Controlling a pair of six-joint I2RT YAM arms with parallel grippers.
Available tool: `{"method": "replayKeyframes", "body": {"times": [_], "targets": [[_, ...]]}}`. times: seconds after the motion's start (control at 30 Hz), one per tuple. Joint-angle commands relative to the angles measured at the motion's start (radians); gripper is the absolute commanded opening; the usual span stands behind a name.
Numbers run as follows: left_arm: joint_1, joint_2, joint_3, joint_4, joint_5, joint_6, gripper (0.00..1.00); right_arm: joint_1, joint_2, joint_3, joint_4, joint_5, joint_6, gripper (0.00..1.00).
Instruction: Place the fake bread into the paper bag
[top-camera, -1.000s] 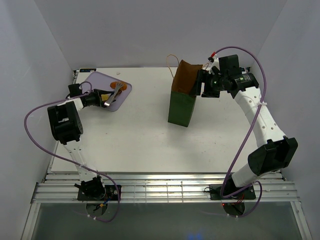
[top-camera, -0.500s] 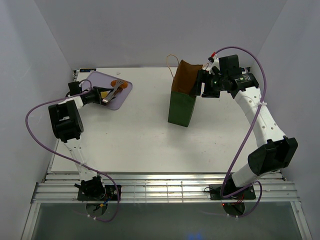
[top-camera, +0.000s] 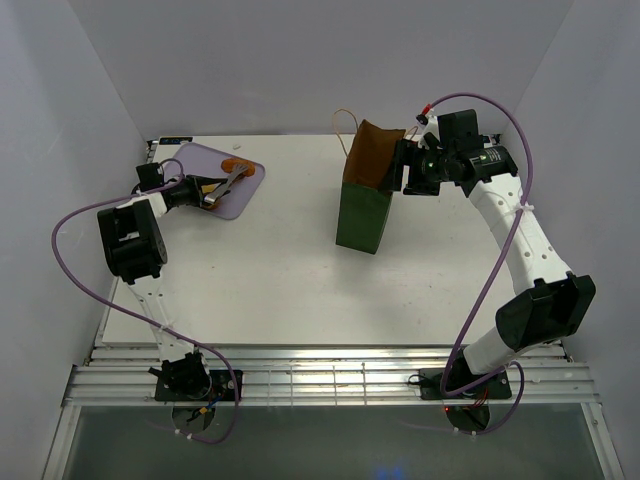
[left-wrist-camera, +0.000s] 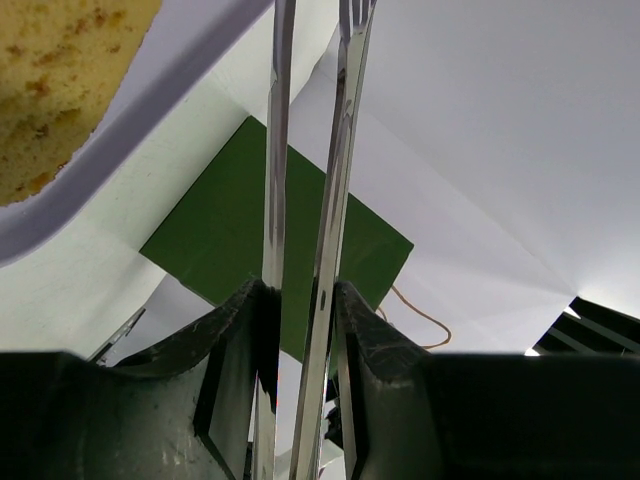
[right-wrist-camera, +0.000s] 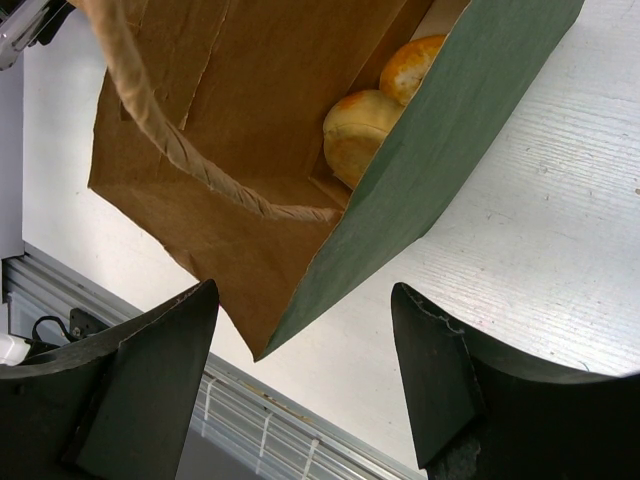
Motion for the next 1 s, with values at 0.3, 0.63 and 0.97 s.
{"method": "replayKeyframes", "body": {"times": [0.3,0.63,0.97], "targets": [[-0.004,-0.087,0.002,-0.067,-0.036,0.028,0.0,-0.005,-0.019,0.013,0.021,0.004,-0.007,0.75],[0.006,-0.192,-0.043,-0.125,-0.081,0.066,0.0,-0.007,-0.03,-0.002,0.03,-0.004,-0.009,0.76],[0.016,-0.259,-0.04,-0.218,-0.099,0.135,0.0,-0.007,-0.039,-0.014,0.033,-0.01,-0.007,0.76]]}}
